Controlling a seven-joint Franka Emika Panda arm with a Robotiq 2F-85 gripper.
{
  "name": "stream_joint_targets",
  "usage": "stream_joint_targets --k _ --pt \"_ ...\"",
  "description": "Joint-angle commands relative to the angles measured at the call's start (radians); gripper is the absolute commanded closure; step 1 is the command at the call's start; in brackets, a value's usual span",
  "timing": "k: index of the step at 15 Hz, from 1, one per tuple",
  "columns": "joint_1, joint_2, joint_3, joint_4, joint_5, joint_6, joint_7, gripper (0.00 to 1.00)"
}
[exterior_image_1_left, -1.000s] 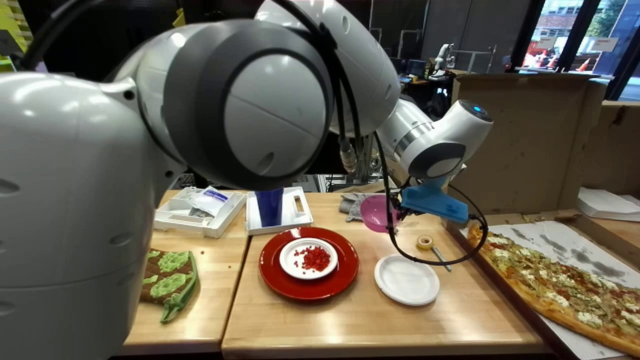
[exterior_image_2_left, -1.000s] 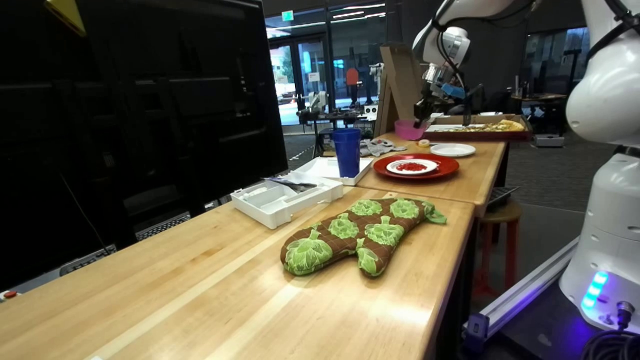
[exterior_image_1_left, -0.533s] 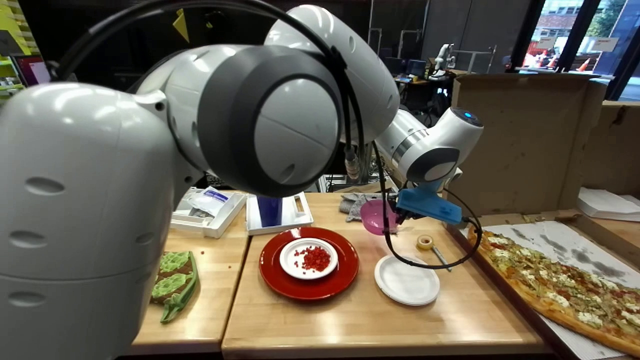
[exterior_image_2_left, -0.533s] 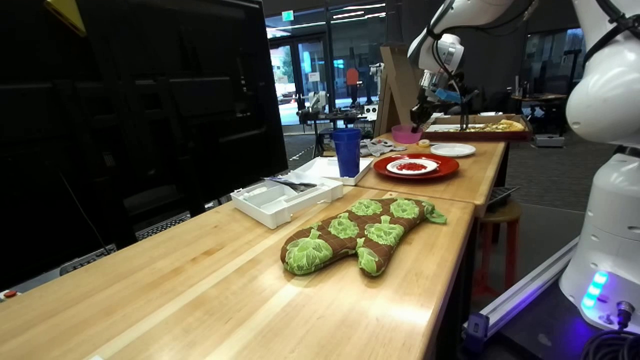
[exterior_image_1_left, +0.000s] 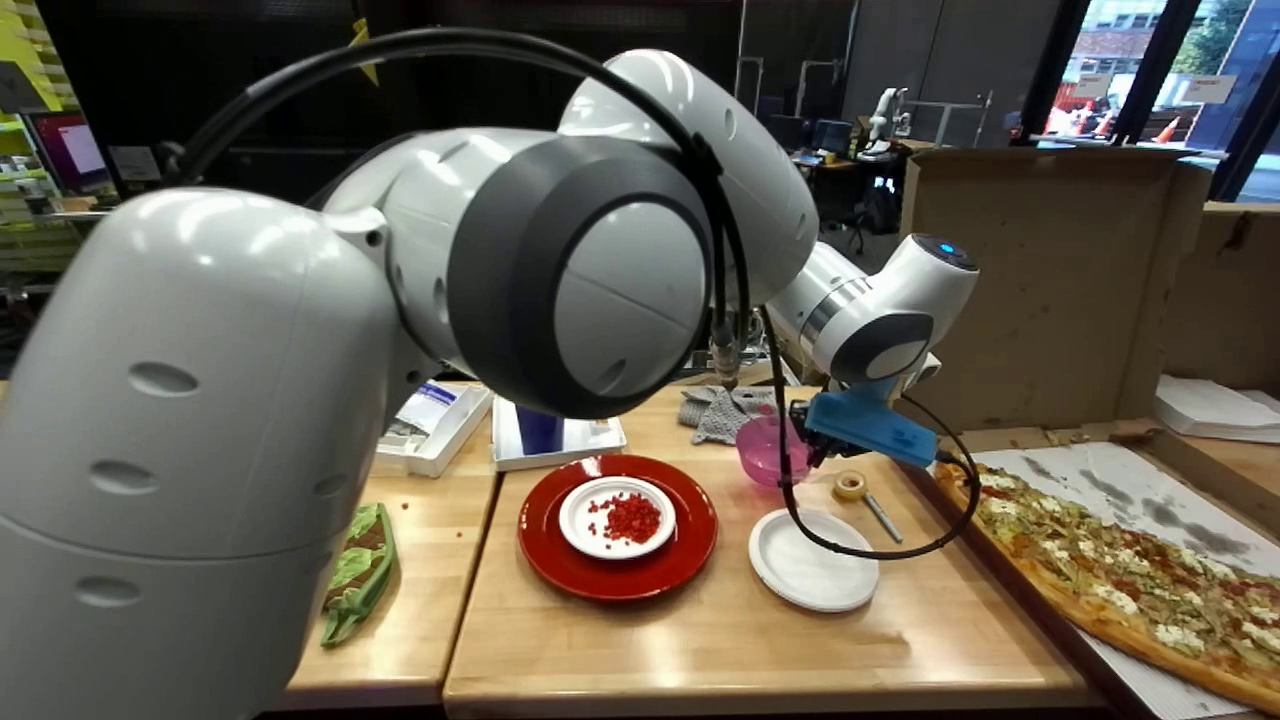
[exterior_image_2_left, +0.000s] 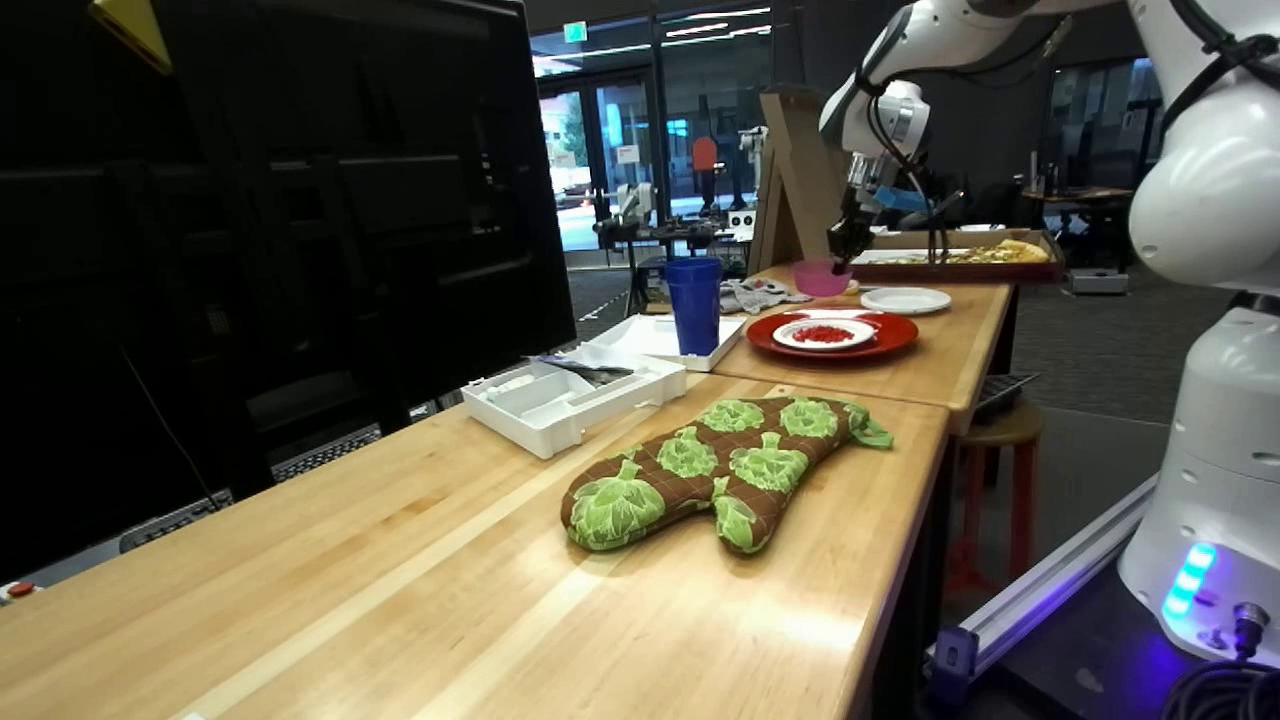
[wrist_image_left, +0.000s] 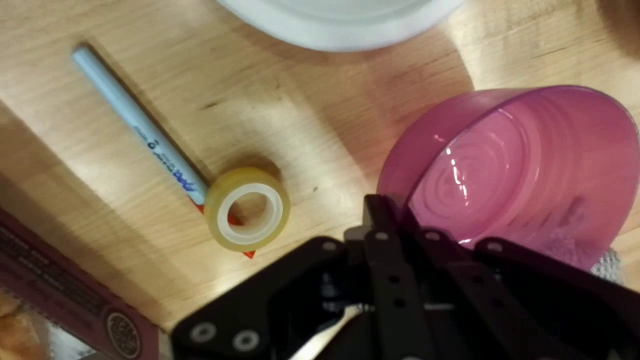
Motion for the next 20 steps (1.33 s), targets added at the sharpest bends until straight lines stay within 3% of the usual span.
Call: stream_joint_targets --k 1,9,10,11,20 --pt "-0.015 0.026 0.017 0.035 -0.036 -0.011 0.039 0.99" --pt "-0.014 0.042 0.034 0.034 -0.066 -0.009 0.057 0.99" --pt "-0.014 0.042 0.035 0.033 -0.067 -0.01 0.058 0.89" --pt "-0.013 0.039 0.037 0.029 -0.067 -0.011 0.057 0.69" --pt "-0.018 -0.037 0.034 -0.046 -0.08 0.001 0.027 0.12"
